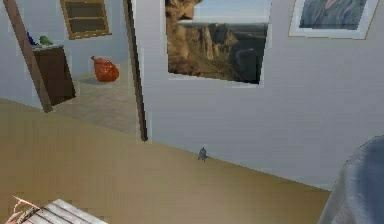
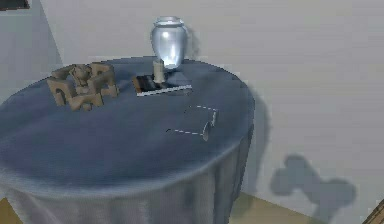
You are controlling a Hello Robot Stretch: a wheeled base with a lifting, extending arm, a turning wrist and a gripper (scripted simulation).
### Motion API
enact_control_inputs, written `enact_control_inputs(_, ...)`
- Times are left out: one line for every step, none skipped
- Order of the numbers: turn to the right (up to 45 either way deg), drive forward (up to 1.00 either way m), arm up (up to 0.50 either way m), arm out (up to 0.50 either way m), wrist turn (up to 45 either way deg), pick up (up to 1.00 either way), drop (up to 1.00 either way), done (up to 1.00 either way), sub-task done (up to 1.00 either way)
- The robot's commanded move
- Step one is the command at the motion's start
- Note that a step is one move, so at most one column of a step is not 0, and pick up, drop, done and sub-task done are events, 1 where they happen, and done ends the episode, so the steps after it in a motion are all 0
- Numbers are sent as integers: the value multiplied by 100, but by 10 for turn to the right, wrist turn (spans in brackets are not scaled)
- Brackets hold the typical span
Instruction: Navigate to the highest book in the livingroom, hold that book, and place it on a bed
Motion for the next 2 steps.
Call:
enact_control_inputs(0,0,50,0,0,0,0,0,0)
enact_control_inputs(0,0,38,0,0,0,0,0,0)
